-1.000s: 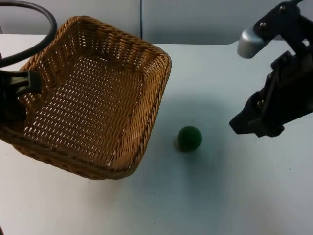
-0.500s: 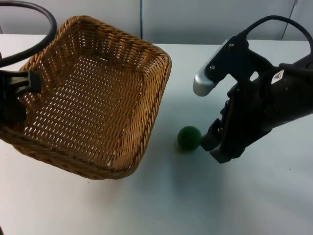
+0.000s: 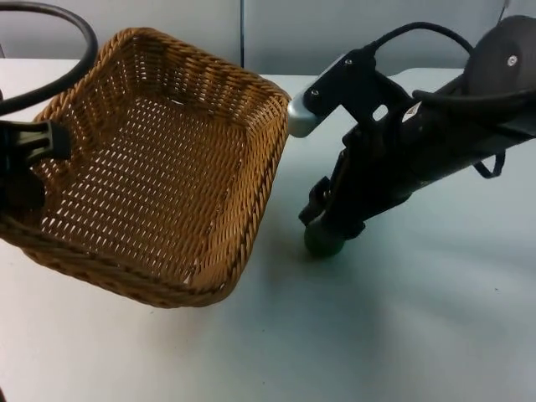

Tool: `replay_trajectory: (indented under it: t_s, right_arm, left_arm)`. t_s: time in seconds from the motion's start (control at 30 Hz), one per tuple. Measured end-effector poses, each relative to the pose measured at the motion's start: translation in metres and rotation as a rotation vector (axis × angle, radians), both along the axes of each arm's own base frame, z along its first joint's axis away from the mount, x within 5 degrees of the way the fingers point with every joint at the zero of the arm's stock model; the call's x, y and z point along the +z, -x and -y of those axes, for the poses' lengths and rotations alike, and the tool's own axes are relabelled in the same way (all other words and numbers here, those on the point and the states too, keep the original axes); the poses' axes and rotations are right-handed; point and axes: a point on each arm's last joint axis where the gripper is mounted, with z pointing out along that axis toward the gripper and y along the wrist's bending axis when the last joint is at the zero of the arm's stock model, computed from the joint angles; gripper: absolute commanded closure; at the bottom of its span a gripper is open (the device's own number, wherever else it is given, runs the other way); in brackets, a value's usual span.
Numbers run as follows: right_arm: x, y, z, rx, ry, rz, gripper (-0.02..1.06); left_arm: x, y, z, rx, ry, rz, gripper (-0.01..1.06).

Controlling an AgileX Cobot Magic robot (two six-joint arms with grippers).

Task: Pick up the basket with the left hand and place the ball into the basket with the right hand.

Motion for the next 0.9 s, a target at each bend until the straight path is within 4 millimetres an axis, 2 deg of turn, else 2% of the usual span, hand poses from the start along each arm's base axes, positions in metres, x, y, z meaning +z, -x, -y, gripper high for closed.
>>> replay_trajectory:
  t_s: [0.47, 0.57, 0.63, 0.67, 0.7, 0.8, 0.83, 0.9]
  right_arm:
    - [-0.042, -0.001, -0.002, -0.034, 0.030, -0.119, 0.37]
    - [-0.044, -0.001, -0.002, -0.037, 0.032, -0.120, 0.38]
    - [-0.045, -0.002, -0.002, -0.047, 0.027, -0.121, 0.47]
    - [-0.045, -0.002, -0.002, -0.047, 0.027, -0.121, 0.56]
    - [-0.045, -0.002, -0.002, -0.058, 0.020, -0.116, 0.56]
    - [-0.044, -0.004, -0.002, -0.086, 0.005, -0.104, 0.90]
    - [-0.044, -0.004, -0.002, -0.086, 0.005, -0.104, 1.05]
    - [-0.043, -0.005, -0.002, -0.090, 0.003, -0.092, 1.05]
  left_arm:
    - [0.000, 0.000, 0.000, -0.002, -0.001, -0.001, 1.05]
    - [0.000, 0.000, 0.000, -0.002, -0.001, -0.001, 1.05]
    - [0.000, 0.000, 0.000, -0.002, -0.001, -0.001, 1.05]
    - [0.000, 0.000, 0.000, -0.002, -0.001, -0.001, 1.05]
    - [0.000, 0.000, 0.000, -0.002, -0.001, -0.001, 1.05]
    - [0.000, 0.000, 0.000, -0.002, -0.001, -0.001, 1.05]
    - [0.000, 0.000, 0.000, -0.002, -0.001, -0.001, 1.05]
    - [0.000, 0.000, 0.000, -0.002, -0.001, -0.001, 1.05]
